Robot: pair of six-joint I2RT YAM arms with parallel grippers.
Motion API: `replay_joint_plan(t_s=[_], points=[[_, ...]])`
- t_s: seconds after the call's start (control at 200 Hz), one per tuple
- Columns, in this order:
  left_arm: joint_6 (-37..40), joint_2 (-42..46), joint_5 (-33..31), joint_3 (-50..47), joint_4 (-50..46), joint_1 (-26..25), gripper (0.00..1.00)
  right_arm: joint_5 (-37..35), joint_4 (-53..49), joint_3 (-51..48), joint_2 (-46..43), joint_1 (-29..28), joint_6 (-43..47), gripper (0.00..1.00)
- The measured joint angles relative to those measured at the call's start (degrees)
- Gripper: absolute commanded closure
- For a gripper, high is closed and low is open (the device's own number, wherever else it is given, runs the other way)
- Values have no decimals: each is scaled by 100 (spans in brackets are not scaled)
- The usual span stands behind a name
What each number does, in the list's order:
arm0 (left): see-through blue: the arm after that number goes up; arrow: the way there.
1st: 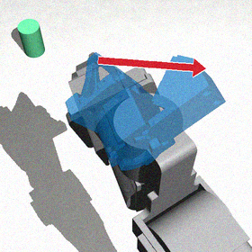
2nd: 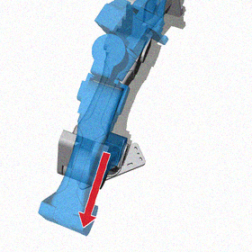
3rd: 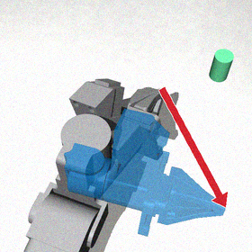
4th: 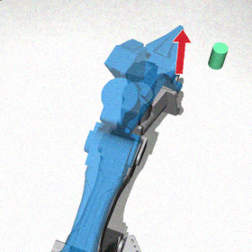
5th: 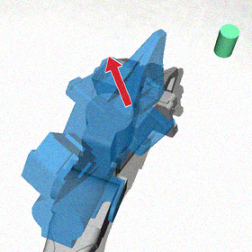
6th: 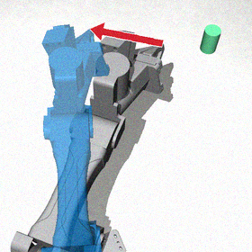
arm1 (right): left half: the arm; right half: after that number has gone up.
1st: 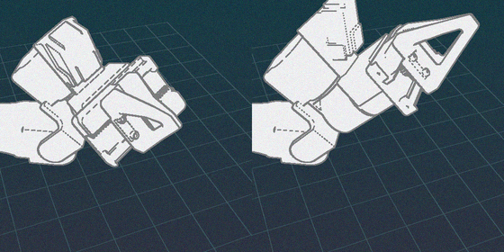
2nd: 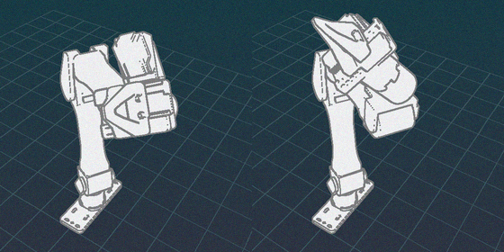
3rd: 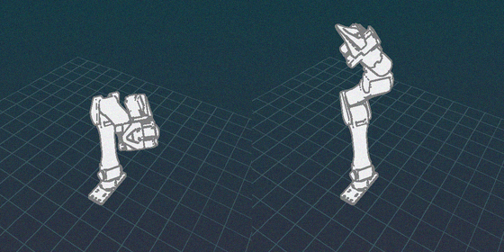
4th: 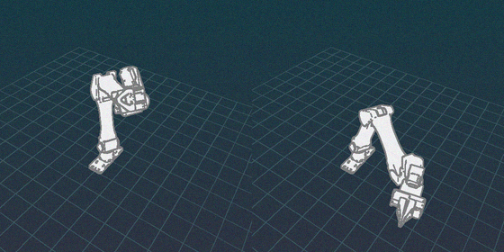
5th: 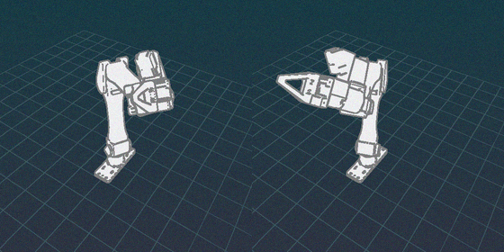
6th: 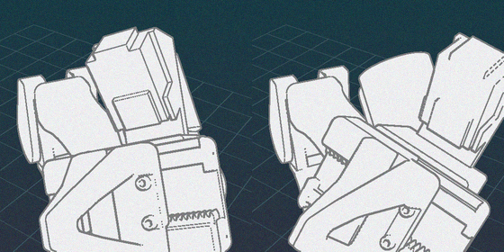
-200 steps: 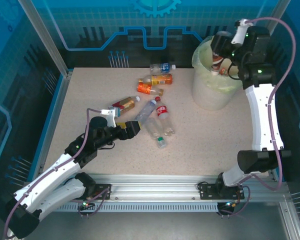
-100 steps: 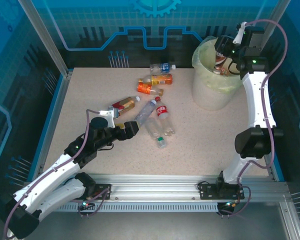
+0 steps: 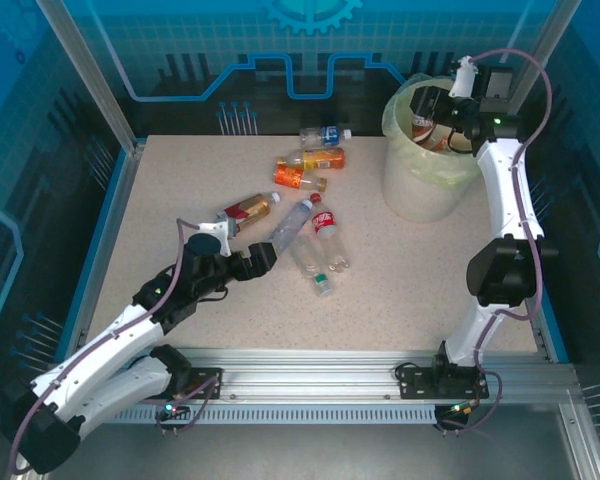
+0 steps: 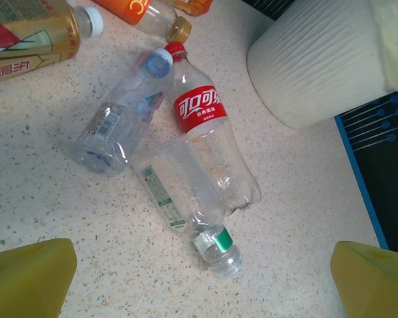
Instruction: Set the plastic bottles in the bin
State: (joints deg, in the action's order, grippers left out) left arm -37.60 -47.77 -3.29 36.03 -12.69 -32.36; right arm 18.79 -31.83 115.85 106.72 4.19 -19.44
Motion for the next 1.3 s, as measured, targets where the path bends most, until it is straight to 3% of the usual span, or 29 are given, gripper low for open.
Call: replay_joint_plan(t_s=[0.195, 0.585, 0.615, 0.965, 1.301], points=[[-13, -164, 0, 0, -83, 0, 1, 278, -216, 0, 50, -24, 66, 20], [-146, -503, -9, 7, -254, 13, 1, 269, -374, -181, -221, -44, 109, 10], [-146, -533, -13, 13, -275, 24, 1, 267, -369, -247, -313, -44, 109, 2], [-149, -1027, -2, 197, -422, 120, 1, 267, -114, -1521, -1980, -50, 144, 0], [-144, -1742, 164, 636, -664, 164, 1, 105, 398, -4127, -4247, -660, -33, 0]])
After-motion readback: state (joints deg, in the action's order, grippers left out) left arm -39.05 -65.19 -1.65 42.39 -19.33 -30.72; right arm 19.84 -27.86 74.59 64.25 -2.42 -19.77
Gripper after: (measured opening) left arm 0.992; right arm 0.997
